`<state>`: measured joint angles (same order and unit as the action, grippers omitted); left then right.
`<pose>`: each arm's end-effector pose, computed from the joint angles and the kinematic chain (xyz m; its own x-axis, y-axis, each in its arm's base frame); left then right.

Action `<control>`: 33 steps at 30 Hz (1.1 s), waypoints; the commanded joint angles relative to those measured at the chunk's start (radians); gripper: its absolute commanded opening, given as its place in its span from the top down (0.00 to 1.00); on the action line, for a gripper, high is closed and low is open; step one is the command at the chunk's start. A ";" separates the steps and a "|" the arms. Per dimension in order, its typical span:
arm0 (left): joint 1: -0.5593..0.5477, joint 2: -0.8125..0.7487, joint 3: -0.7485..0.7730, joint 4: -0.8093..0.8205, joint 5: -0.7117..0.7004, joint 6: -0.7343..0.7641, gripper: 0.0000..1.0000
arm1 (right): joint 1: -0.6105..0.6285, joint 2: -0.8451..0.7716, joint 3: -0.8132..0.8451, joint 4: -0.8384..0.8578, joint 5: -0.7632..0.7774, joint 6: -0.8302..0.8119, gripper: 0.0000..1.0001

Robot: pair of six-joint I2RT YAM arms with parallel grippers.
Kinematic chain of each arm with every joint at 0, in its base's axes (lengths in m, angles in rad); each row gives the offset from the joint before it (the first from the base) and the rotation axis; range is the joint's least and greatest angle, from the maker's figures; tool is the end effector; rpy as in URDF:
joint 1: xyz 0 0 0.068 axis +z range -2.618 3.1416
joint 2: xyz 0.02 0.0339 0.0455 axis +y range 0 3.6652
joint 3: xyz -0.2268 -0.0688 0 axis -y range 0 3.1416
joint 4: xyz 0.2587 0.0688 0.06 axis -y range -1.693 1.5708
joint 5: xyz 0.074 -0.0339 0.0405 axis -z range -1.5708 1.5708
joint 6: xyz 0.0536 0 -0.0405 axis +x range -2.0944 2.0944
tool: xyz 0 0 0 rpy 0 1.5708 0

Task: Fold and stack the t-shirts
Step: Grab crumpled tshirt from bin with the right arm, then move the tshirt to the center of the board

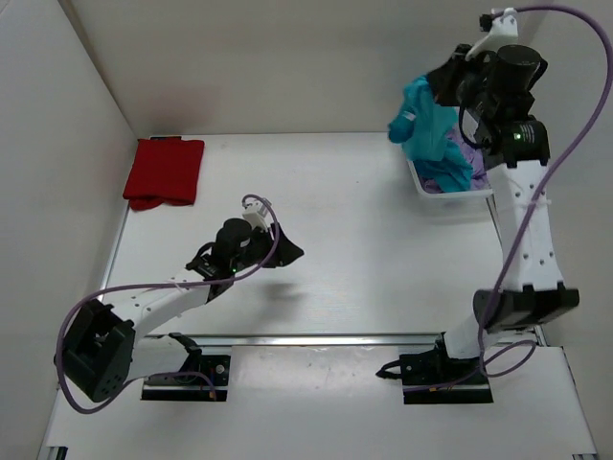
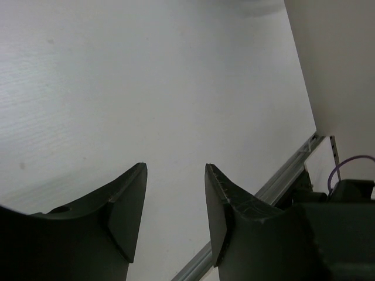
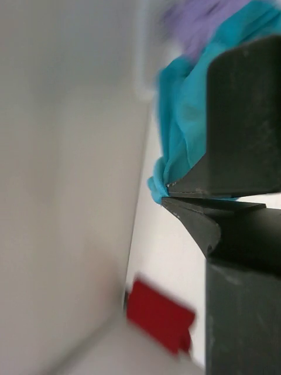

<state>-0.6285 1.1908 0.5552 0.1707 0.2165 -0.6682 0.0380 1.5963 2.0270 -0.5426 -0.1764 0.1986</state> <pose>0.2299 -0.1814 0.1622 -0.7367 -0.2126 -0.6420 0.3479 0.6948 -0.6294 0.3612 0.0231 0.4886 -0.1512 0.1886 -0.9703 -0.1855 0.9588 0.2153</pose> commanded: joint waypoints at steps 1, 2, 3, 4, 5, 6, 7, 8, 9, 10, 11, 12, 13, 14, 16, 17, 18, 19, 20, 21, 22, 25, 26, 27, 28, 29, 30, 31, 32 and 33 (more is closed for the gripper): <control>0.093 -0.051 0.063 -0.068 0.056 0.010 0.45 | 0.123 -0.082 0.053 0.021 -0.102 0.011 1.00; 0.102 -0.063 0.064 -0.071 0.063 0.004 0.44 | 0.140 -0.102 0.064 0.023 -0.127 0.019 1.00; 0.136 -0.072 0.057 -0.076 0.081 -0.004 0.44 | 0.179 -0.131 0.078 0.038 -0.144 0.022 1.00; 0.173 -0.097 0.046 -0.071 0.096 -0.011 0.44 | 0.235 -0.140 0.078 0.067 -0.143 0.028 1.00; 0.191 -0.123 0.031 -0.071 0.106 -0.017 0.44 | 0.258 -0.154 0.081 0.085 -0.149 0.041 1.00; 0.232 -0.140 0.017 -0.069 0.116 -0.021 0.44 | 0.287 -0.157 0.099 0.107 -0.181 0.051 1.00; 0.269 -0.152 0.008 -0.074 0.135 -0.030 0.43 | 0.302 -0.162 0.111 0.122 -0.224 0.071 1.00; 0.288 -0.175 0.003 -0.080 0.144 -0.034 0.44 | 0.312 -0.165 0.113 0.128 -0.239 0.091 1.00; 0.318 -0.183 -0.012 -0.080 0.158 -0.036 0.44 | 0.312 -0.161 0.113 0.162 -0.271 0.110 1.00; 0.335 -0.200 -0.014 -0.080 0.165 -0.042 0.44 | 0.286 -0.159 0.090 0.193 -0.349 0.158 1.00; 0.335 -0.224 -0.030 -0.088 0.167 -0.038 0.42 | 0.274 -0.153 0.055 0.235 -0.385 0.200 1.00; 0.335 -0.241 -0.031 -0.091 0.158 -0.034 0.42 | 0.266 -0.145 0.029 0.256 -0.414 0.214 1.00; 0.332 -0.241 -0.032 -0.108 0.146 -0.028 0.43 | 0.264 -0.153 -0.031 0.280 -0.407 0.220 1.00; 0.337 -0.252 -0.041 -0.109 0.146 -0.028 0.42 | 0.261 -0.153 -0.100 0.305 -0.399 0.231 1.00; 0.357 -0.283 -0.064 -0.106 0.155 -0.030 0.41 | 0.244 -0.138 -0.199 0.355 -0.413 0.252 1.00; 0.380 -0.293 -0.069 -0.109 0.155 -0.031 0.41 | 0.237 -0.127 -0.271 0.383 -0.400 0.265 1.00; 0.378 -0.303 -0.080 -0.106 0.161 -0.028 0.41 | 0.235 -0.118 -0.342 0.398 -0.403 0.265 1.00; 0.375 -0.306 -0.083 -0.112 0.161 -0.027 0.41 | 0.227 -0.095 -0.368 0.423 -0.384 0.260 1.00; 0.353 -0.306 -0.092 -0.126 0.143 -0.012 0.41 | 0.220 -0.070 -0.417 0.425 -0.373 0.271 1.00; 0.302 -0.310 -0.090 -0.138 0.100 0.001 0.39 | 0.218 -0.056 -0.468 0.447 -0.374 0.272 1.00; 0.264 -0.312 -0.106 -0.142 0.065 0.007 0.39 | 0.208 -0.029 -0.488 0.467 -0.371 0.278 1.00; 0.109 -0.265 -0.135 -0.151 -0.109 0.053 0.35 | 0.188 0.004 -0.594 0.535 -0.387 0.317 1.00; 0.074 -0.245 -0.132 -0.151 -0.146 0.071 0.33 | 0.180 0.002 -0.631 0.568 -0.397 0.327 1.00; 0.064 -0.205 -0.127 -0.151 -0.172 0.091 0.32 | 0.174 0.001 -0.660 0.587 -0.406 0.344 0.99; 0.058 -0.153 -0.114 -0.152 -0.184 0.097 0.33 | 0.166 -0.007 -0.695 0.605 -0.408 0.343 1.00; 0.058 -0.110 -0.101 -0.149 -0.206 0.113 0.33 | 0.165 -0.018 -0.700 0.613 -0.403 0.346 1.00; 0.062 -0.090 -0.086 -0.149 -0.215 0.123 0.34 | 0.161 -0.035 -0.723 0.615 -0.390 0.337 1.00; 0.061 -0.056 -0.075 -0.166 -0.244 0.130 0.36 | 0.157 -0.048 -0.743 0.624 -0.388 0.332 1.00; 0.058 -0.031 -0.072 -0.171 -0.262 0.142 0.38 | 0.155 -0.064 -0.755 0.621 -0.380 0.328 1.00; 0.047 -0.025 -0.069 -0.193 -0.282 0.153 0.39 | 0.143 -0.071 -0.774 0.630 -0.367 0.326 1.00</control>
<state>-0.5674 1.1458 0.4408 0.0200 0.0532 -0.5758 0.1963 1.6344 1.2610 -0.0639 -0.5529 0.5217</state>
